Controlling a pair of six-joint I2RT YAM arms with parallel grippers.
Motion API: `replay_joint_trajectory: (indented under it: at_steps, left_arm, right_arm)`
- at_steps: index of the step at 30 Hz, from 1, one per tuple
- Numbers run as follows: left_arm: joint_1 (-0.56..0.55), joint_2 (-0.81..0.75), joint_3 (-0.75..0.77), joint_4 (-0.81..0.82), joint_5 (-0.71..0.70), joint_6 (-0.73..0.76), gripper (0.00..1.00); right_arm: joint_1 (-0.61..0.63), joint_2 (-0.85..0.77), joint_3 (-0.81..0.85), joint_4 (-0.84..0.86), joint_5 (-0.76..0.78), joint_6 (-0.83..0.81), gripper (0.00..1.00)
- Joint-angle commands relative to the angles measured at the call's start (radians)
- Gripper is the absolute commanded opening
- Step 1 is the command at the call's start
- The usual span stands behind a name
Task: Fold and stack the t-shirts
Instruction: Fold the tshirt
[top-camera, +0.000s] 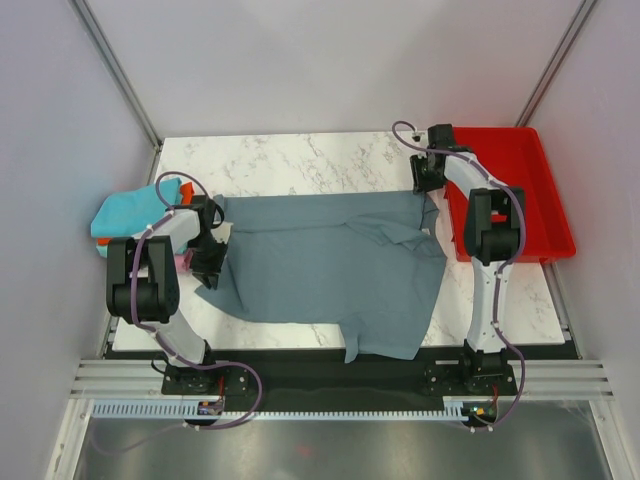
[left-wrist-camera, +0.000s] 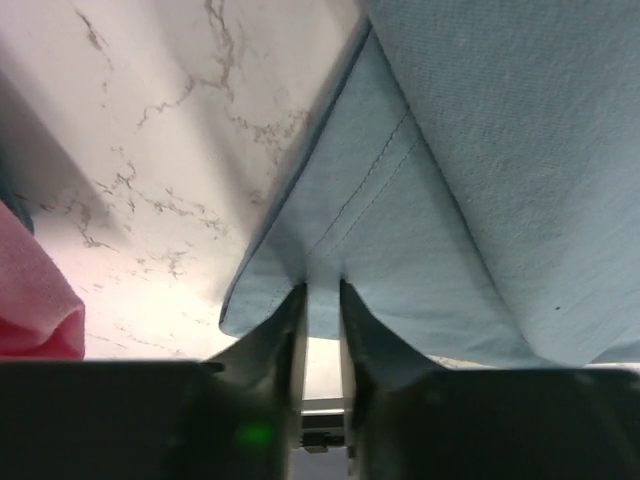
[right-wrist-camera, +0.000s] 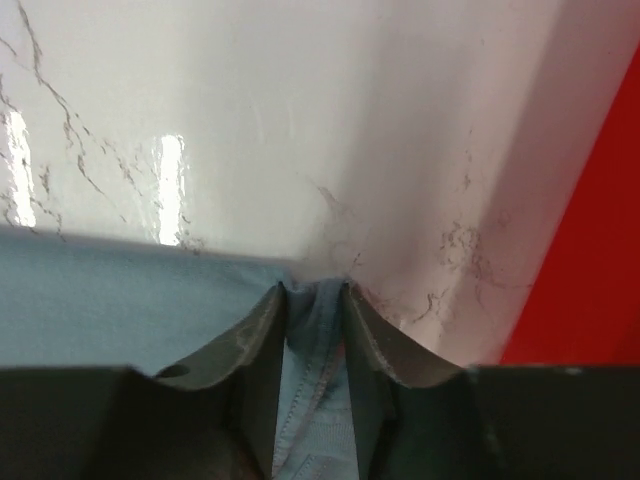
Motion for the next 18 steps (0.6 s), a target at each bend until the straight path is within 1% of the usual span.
replay_joint_trajectory:
  at_steps: [1, 2, 3, 4, 5, 6, 7, 12, 18]
  left_arm:
    - [0.003, -0.003, -0.001, -0.022, -0.012, -0.004, 0.21]
    - [0.003, -0.003, -0.001, -0.022, -0.01, -0.004, 0.11]
    - [0.003, -0.003, -0.001, -0.023, -0.01, -0.004, 0.09]
    - [0.003, -0.002, -0.001, -0.022, -0.007, -0.002, 0.02]
    - [0.003, -0.001, 0.001, -0.025, -0.009, -0.004, 0.02]
    - [0.003, -0.001, 0.001, -0.023, -0.007, -0.004, 0.02]
    - [0.003, -0.003, 0.001, -0.023, -0.006, -0.005, 0.02]
    - [0.003, 0.02, 0.02, -0.023, 0.01, -0.008, 0.02]
    - [0.003, 0.058, 0.099, -0.031, 0.008, -0.007, 0.02]
  right_arm:
    - [0.004, 0.044, 0.048, -0.055, 0.021, 0.012, 0.35]
    - [0.004, 0.048, 0.051, -0.055, 0.022, 0.012, 0.24]
    - [0.004, 0.055, 0.058, -0.058, 0.025, 0.009, 0.2]
    - [0.004, 0.056, 0.061, -0.058, 0.025, 0.011, 0.16]
    - [0.004, 0.061, 0.072, -0.055, 0.027, 0.009, 0.06]
    - [0.004, 0.065, 0.081, -0.055, 0.032, 0.011, 0.02]
    - [0.004, 0.071, 0.092, -0.053, 0.035, 0.011, 0.0]
    - [0.004, 0.134, 0.199, -0.042, 0.055, 0.015, 0.0]
    - [0.013, 0.209, 0.318, -0.021, 0.067, 0.014, 0.0]
